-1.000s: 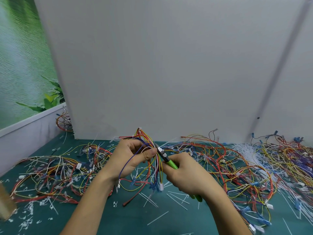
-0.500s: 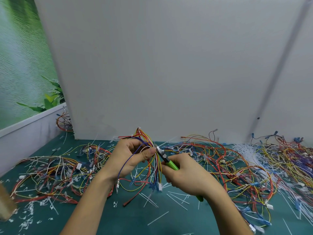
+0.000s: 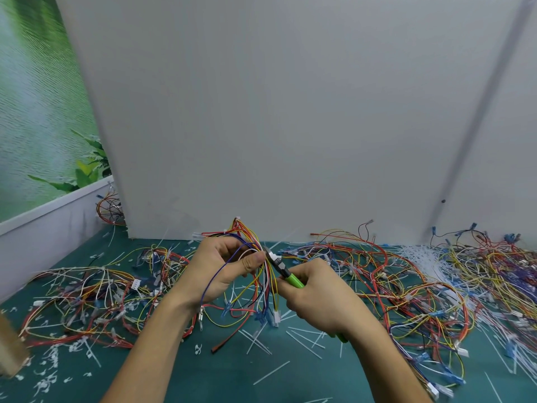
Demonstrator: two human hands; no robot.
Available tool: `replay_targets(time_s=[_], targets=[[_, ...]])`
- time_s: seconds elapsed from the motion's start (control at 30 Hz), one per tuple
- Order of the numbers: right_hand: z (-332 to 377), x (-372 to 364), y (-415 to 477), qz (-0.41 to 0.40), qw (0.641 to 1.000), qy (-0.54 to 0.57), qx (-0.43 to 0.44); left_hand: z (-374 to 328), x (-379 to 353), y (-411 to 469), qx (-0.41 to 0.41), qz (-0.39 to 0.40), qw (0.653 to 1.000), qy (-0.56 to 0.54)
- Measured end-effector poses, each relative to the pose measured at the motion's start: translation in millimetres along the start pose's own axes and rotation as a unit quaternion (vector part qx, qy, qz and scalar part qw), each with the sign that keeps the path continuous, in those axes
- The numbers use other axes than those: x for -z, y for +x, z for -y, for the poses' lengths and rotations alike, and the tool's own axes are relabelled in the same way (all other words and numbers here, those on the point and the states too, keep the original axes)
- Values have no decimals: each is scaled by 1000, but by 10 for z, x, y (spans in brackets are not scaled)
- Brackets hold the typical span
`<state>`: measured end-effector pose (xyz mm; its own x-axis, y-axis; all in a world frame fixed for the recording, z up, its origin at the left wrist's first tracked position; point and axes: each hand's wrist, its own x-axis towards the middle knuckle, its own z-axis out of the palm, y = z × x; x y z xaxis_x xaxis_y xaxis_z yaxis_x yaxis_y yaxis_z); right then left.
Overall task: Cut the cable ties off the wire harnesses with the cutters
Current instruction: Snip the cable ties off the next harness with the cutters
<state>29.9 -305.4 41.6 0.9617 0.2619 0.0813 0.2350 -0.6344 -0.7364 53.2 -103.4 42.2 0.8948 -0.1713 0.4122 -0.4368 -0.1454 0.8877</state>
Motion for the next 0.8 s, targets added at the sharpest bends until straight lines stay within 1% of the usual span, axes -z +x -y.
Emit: replay_targets(time_s=[0.3, 0.47, 0.53, 0.67, 0.8], targets=[[71, -70, -20, 7, 996, 86, 3, -9, -10, -2, -35, -28, 999, -27], [92, -45, -27, 50, 989, 142, -9, -13, 0, 1, -56, -24, 998, 0], [95, -1, -40, 68, 987, 147, 0, -18, 7, -3, -55, -19, 998, -3], [77, 70, -56, 91, 976, 197, -3, -36, 7, -14, -47, -16, 999, -9], [62, 114, -70, 110, 977, 185, 5, -32, 14, -17, -46, -13, 999, -8]])
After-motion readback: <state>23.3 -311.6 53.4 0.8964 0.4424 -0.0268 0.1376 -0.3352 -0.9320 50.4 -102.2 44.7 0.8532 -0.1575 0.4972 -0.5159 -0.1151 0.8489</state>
